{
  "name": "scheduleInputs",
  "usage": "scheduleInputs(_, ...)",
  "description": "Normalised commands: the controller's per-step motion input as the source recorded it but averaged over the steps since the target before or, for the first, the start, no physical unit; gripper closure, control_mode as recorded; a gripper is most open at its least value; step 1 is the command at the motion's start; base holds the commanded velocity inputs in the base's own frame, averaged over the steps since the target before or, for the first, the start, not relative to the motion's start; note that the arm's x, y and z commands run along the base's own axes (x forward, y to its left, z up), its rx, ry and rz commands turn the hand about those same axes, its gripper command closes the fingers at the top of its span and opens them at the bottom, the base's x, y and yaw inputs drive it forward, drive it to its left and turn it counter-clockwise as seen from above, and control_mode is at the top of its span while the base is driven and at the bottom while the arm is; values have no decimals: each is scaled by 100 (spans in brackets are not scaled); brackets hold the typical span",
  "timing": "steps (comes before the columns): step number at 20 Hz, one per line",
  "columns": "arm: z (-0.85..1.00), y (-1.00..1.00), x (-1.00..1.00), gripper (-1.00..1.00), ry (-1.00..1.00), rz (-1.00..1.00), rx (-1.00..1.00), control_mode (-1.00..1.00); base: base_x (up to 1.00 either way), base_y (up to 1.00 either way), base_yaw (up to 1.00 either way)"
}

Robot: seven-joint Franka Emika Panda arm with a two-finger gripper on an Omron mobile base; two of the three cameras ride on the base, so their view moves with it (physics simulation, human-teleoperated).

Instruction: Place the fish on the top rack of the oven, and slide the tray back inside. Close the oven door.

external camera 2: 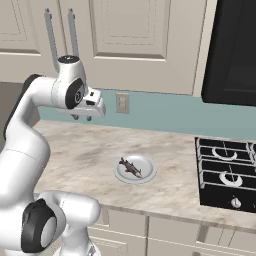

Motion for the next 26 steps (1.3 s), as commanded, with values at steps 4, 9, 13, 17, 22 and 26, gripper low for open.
scheduleInputs(4,0,-16,0,-100,-2,0,0,-100,0,0,0)
scheduleInputs(9,-3,-54,0,-100,0,2,2,-100,0,0,0)
scheduleInputs(13,-18,-67,0,-100,0,7,0,-100,0,0,0)
scheduleInputs(17,-31,-65,0,-100,0,8,0,-100,0,0,0)
scheduleInputs(22,-43,-55,0,-100,3,8,0,-100,0,0,0)
scheduleInputs(26,-52,-38,1,-100,8,10,0,-100,0,0,0)
